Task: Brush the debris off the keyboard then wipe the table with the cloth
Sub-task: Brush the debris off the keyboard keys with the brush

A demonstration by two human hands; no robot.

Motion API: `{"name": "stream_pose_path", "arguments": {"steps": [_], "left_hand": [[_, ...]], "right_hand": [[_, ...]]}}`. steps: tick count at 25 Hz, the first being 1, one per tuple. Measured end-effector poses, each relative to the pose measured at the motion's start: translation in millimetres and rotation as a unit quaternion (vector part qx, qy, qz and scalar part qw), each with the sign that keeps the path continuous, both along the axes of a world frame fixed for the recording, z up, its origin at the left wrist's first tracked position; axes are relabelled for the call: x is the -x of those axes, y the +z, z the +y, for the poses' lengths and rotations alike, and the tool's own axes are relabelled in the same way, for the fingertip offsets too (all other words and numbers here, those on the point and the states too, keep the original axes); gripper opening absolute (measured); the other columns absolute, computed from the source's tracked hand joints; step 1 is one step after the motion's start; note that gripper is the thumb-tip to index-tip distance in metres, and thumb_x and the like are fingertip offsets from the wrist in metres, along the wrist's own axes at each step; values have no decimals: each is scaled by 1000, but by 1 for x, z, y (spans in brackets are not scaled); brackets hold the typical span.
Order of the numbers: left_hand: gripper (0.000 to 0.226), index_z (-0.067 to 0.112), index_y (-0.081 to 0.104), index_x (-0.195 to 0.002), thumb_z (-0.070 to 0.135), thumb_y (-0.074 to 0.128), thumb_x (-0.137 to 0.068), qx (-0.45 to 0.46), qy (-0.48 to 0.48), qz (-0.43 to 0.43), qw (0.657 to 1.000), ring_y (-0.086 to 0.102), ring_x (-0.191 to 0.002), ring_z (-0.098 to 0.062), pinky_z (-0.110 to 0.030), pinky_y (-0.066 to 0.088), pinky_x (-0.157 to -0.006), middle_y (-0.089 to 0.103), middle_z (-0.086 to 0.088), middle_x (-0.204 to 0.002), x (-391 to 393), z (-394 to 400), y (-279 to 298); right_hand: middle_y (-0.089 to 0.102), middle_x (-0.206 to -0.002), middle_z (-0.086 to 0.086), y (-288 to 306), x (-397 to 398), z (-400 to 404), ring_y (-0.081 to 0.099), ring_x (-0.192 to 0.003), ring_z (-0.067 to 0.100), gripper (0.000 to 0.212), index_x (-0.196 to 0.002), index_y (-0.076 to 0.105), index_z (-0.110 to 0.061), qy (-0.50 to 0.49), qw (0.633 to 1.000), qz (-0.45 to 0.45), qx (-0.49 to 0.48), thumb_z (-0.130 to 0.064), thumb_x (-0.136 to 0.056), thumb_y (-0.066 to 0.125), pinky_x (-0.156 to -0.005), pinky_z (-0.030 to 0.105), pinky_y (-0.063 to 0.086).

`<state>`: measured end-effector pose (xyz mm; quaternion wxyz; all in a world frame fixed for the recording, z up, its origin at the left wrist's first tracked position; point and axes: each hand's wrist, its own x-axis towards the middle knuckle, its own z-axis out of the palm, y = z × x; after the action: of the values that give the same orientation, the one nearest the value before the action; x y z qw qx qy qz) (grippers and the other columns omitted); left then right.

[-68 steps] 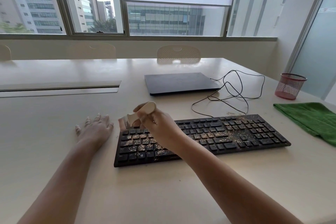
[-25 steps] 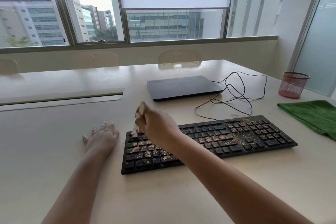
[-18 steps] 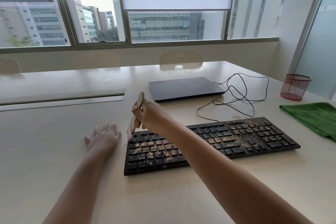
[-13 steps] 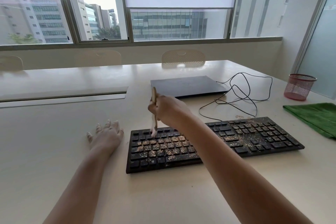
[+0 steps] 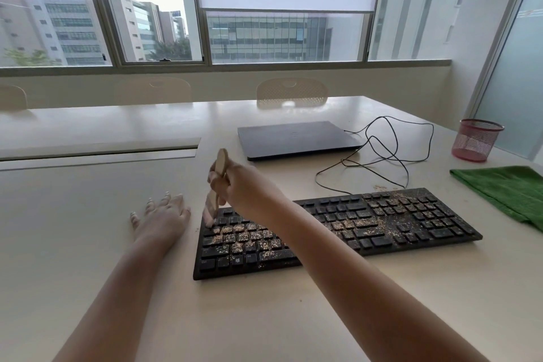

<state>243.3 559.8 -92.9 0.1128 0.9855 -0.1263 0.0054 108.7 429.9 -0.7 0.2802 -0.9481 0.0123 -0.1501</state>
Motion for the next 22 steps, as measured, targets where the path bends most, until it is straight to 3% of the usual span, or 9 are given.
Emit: {"name": "stream_pose_path", "arguments": {"steps": [4, 7, 9, 11, 15, 19, 22], "left_hand": [[52, 28, 21, -149, 43, 25, -100, -2, 1, 6, 1000, 6, -146, -24, -52, 5, -115, 10, 5, -158, 0, 0, -1], [52, 28, 21, -149, 44, 25, -100, -2, 0, 4, 1000, 6, -146, -24, -52, 4, -115, 10, 4, -158, 0, 0, -2], [52, 28, 21, -149, 43, 25, -100, 2, 0, 6, 1000, 6, -146, -24, -52, 4, -115, 10, 4, -158, 0, 0, -1], [51, 28, 23, -148, 43, 25, -100, 5, 0, 7, 1000, 6, -146, -25, -53, 4, -115, 11, 4, -158, 1, 0, 0], [50, 27, 24, -148, 42, 26, -100, 4, -1, 4, 1000, 6, -146, -24, -53, 4, -115, 11, 4, -158, 2, 0, 0], [51, 28, 23, -148, 43, 26, -100, 3, -1, 6, 1000, 6, -146, -24, -53, 4, -115, 11, 4, -158, 1, 0, 0], [51, 28, 23, -148, 43, 26, -100, 2, 0, 7, 1000, 6, -146, -24, -53, 4, -115, 11, 4, -158, 0, 0, -1]], "right_hand": [[61, -80, 2, 0, -3, -14, 55, -63, 17, 28, -114, 49, -14, -75, 995, -32, 56, -32, -101, 32, -50, 28, 41], [65, -88, 4, -2, 0, -9, 58, -69, 19, 29, -114, 49, -15, -47, 997, -39, 42, -33, -101, 31, -56, 30, 45], [65, -85, 7, -4, -1, -4, 60, -68, 22, 24, -102, 49, -14, -28, 999, -31, 29, -31, -101, 32, -63, 38, 52], [62, -77, 6, -5, -4, -5, 56, -63, 20, 22, -93, 46, -14, -34, 999, -31, -10, -30, -100, 32, -58, 38, 49], [65, -84, 4, -6, -5, -7, 58, -67, 20, 27, -104, 50, -14, -57, 997, -51, -21, -33, -101, 31, -57, 32, 43], [58, -71, 1, -5, -4, -6, 53, -60, 18, 23, -90, 48, -15, -51, 998, -42, -13, -29, -99, 33, -54, 30, 41], [63, -79, 4, -5, -3, -7, 59, -68, 22, 27, -100, 50, -14, -54, 997, -52, -9, -32, -100, 31, -60, 35, 49]]}}
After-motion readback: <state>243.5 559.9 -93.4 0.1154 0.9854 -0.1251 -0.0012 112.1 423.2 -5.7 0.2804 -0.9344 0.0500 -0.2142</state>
